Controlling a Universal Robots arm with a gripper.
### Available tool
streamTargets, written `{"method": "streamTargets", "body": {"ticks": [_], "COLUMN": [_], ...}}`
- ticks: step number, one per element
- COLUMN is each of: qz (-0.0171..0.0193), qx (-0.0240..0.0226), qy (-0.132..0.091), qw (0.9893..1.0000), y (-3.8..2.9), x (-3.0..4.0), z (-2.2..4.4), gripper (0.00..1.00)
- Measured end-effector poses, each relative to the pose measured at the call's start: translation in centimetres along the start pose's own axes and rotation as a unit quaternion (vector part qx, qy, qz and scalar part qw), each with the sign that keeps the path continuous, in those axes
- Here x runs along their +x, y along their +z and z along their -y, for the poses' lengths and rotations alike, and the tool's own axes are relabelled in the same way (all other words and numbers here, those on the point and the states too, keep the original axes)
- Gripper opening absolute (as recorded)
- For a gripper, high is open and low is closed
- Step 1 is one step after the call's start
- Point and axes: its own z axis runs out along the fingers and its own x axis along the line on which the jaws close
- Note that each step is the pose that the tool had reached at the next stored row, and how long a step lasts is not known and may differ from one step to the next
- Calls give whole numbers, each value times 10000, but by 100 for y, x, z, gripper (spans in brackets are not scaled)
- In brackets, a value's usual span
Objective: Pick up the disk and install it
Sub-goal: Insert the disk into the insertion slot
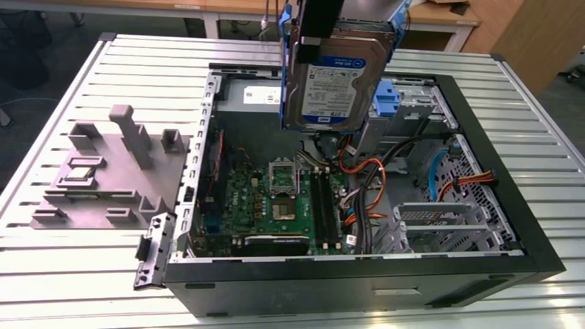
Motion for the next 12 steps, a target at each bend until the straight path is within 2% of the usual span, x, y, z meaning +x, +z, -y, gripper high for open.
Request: {"method": "streamTargets", "body": {"ticks": [6, 10, 12], "qz": [1, 0, 0], "qx": [0, -1, -1], "qy": [1, 1, 0], "qw": [10000, 10000, 10000], "y": [1, 3, 3], "x": [60, 57, 59], "z": [6, 89, 104], "gripper": [37, 37, 37]}}
